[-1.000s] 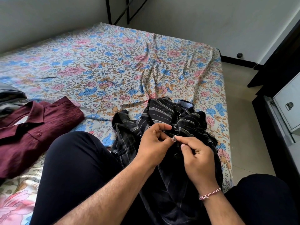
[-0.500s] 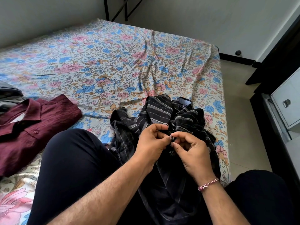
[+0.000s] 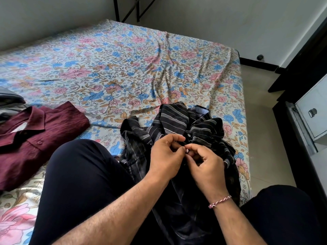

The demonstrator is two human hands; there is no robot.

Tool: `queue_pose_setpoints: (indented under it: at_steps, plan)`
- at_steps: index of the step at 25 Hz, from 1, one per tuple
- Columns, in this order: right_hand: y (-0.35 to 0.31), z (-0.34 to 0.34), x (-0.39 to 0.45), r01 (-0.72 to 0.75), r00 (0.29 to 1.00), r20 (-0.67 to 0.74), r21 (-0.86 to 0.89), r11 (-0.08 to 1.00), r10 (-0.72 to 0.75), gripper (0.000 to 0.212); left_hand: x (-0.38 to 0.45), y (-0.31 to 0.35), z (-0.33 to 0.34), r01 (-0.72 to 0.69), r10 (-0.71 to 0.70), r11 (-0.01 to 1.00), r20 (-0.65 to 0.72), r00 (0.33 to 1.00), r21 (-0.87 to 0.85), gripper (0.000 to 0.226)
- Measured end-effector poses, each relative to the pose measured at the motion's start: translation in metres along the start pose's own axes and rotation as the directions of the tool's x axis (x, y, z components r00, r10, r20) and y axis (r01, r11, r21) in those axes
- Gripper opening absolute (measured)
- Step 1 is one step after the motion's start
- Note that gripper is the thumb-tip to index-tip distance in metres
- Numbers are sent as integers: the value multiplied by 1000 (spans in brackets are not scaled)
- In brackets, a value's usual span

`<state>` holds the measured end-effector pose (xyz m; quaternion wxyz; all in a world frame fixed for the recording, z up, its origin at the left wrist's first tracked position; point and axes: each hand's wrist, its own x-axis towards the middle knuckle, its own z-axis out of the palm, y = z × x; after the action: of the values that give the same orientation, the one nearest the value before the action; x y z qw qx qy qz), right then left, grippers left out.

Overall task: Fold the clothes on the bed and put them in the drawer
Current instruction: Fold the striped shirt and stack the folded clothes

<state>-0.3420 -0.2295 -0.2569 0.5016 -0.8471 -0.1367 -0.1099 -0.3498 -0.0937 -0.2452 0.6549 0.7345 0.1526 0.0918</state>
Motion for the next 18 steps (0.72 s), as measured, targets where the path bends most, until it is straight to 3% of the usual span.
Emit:
queue_pose_setpoints:
  at_steps: [3,6,9,14,18]
  plan:
    - [-1,-14,5,16,998,61,4,1000,-16,21,0,2,-1,-56,55,997,31,998,54,29]
    - [1,-21,9,160,986,68,-196,968,-149,24,0,5,0,-125,117,987,78,990,104,28]
    - [6,-21,12,249,966,135,-286,925,-219,25,-1,4,3,-92,85,994,110,990,55,26]
    - [0,-22,11,122,991,51,-24,992,-121,31,2,4,-1,-165,160,985,85,984,58,27]
    - [1,-25,12,199,980,41,-105,974,-195,22,5,8,-2,-182,167,979,146,975,93,27]
